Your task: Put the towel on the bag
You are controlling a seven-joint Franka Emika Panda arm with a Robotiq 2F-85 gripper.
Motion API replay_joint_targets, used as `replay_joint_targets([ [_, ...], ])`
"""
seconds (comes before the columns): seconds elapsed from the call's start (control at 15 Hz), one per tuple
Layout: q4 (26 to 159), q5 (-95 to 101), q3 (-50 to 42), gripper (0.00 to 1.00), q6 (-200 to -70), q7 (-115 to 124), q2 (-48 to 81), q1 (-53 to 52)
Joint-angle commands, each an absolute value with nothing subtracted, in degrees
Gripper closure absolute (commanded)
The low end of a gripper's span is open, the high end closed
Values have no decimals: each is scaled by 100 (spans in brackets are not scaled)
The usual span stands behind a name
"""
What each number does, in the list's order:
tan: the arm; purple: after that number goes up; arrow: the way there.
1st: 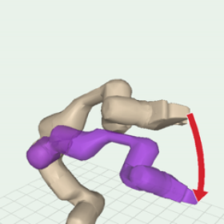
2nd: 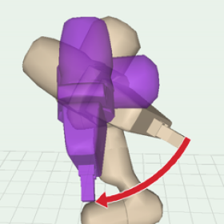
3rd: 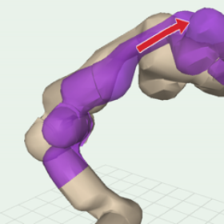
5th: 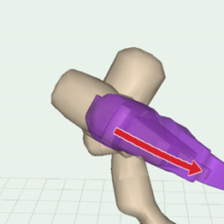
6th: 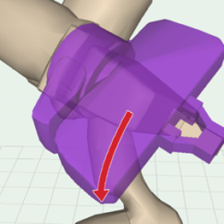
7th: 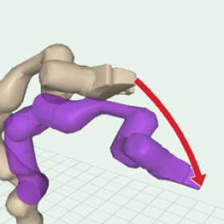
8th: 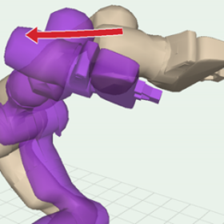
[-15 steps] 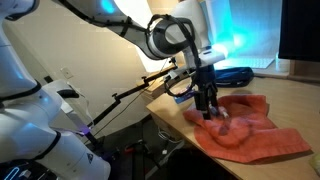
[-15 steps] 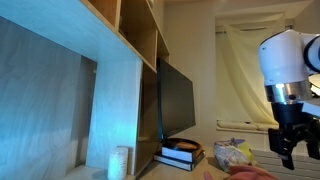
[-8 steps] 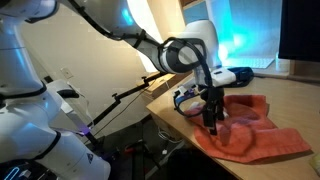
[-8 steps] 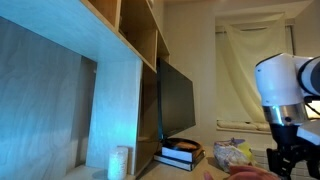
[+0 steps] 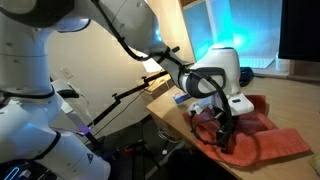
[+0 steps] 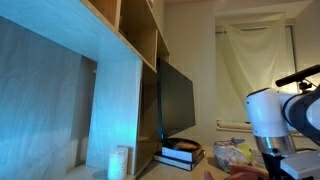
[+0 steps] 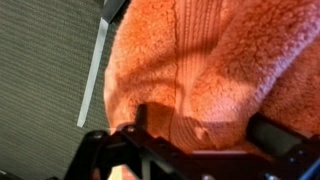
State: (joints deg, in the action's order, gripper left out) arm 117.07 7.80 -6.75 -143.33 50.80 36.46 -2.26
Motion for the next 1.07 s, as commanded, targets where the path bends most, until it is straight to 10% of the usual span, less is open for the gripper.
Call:
replay_joint_targets([
  [0.0, 11309, 480, -782, 0, -14351, 4860, 4043, -288],
  [0.73, 11568, 285, -889, 96, -14790, 4923, 3299, -392],
  [1.0, 12047, 10, -1029, 97, -15464, 5243, 2654, -429],
])
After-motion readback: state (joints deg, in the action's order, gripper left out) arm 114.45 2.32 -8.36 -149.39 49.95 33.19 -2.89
